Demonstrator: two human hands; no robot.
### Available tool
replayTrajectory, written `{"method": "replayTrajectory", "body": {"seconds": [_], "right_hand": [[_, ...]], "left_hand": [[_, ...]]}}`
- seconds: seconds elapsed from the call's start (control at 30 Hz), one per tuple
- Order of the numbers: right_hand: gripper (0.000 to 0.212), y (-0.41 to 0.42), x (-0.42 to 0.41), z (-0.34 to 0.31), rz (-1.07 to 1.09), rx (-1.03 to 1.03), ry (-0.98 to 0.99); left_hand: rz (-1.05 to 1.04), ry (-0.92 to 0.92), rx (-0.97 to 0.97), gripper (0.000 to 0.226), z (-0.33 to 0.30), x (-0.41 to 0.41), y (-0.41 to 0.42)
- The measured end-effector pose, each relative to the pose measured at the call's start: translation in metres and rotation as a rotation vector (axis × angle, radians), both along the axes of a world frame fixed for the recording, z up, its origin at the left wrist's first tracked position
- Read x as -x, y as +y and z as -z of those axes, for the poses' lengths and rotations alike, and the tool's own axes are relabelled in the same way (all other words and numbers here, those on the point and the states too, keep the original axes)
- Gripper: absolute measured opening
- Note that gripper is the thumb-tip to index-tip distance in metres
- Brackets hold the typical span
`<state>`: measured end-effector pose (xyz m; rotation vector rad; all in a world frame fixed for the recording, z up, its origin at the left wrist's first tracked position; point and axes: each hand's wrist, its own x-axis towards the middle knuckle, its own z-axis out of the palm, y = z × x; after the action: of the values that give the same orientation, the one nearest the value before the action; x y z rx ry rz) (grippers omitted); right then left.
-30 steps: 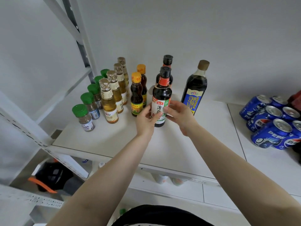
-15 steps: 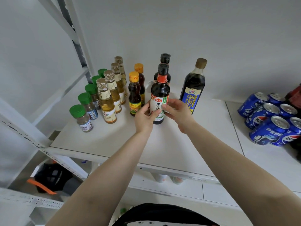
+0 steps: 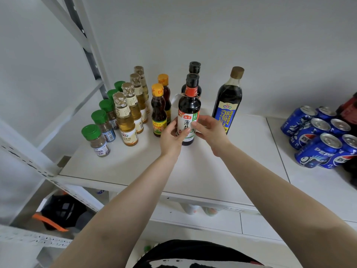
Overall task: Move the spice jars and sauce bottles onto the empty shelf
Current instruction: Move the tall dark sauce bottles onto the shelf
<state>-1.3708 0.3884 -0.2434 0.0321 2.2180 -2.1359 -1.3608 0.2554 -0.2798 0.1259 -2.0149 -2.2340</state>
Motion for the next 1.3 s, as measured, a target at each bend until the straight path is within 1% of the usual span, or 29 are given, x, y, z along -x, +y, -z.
{"method": "replayTrajectory", "body": {"seconds": [0.1,0.23,0.27,0.3,0.43,0.6,0.67,0.77,0.83,0.9,0.97,1.13,1.23,1.3], "right_hand": [[0.035,0.0,-0.003,-0.001,0.017,-0.044,0.001],[0.04,0.001,-0.007,0.001,0.051,-0.108,-0.01],[0.041,0.002,-0.009,0.002,0.06,-0.114,-0.016],[0.042,0.002,-0.011,0.002,0.068,-0.117,-0.022],[0.042,0.005,-0.025,0.007,0.088,-0.14,-0.04],[0.03,0.008,-0.056,0.013,0.104,-0.147,-0.056],[0.024,0.007,-0.074,0.01,0.079,-0.146,-0.018],[0.025,0.005,-0.109,0.007,0.019,-0.127,0.034],[0.022,0.002,-0.137,0.01,-0.045,-0.117,0.05],[0.021,-0.003,-0.165,0.019,-0.126,-0.126,0.057],[0.02,-0.009,-0.194,0.032,-0.208,-0.141,0.036],[0.018,-0.031,-0.256,0.079,-0.359,-0.188,-0.129],[0.016,-0.044,-0.285,0.103,-0.416,-0.223,-0.185],[0.017,-0.053,-0.302,0.116,-0.448,-0.246,-0.214]], "left_hand": [[0.032,0.006,0.052,0.057,0.001,-0.001,-0.003],[0.011,-0.053,0.104,0.081,0.015,-0.003,-0.008],[0.003,-0.08,0.112,0.084,0.018,-0.005,-0.009],[-0.005,-0.101,0.122,0.084,0.018,-0.011,-0.01],[-0.065,-0.154,0.152,0.066,0.012,-0.037,-0.011],[-0.155,-0.172,0.181,0.059,0.007,-0.078,-0.017],[-0.202,-0.142,0.193,0.055,0.006,-0.104,-0.021],[-0.284,-0.097,0.222,0.05,0.007,-0.154,-0.027],[-0.334,-0.099,0.252,0.048,0.014,-0.193,-0.031],[-0.335,-0.123,0.226,0.046,0.026,-0.23,-0.034],[-0.359,-0.189,0.206,0.044,0.041,-0.269,-0.038],[-0.47,-0.437,0.178,0.048,0.076,-0.365,-0.056],[-0.569,-0.547,0.123,0.05,0.102,-0.407,-0.073],[-0.589,-0.604,0.094,0.051,0.115,-0.428,-0.083]]}}
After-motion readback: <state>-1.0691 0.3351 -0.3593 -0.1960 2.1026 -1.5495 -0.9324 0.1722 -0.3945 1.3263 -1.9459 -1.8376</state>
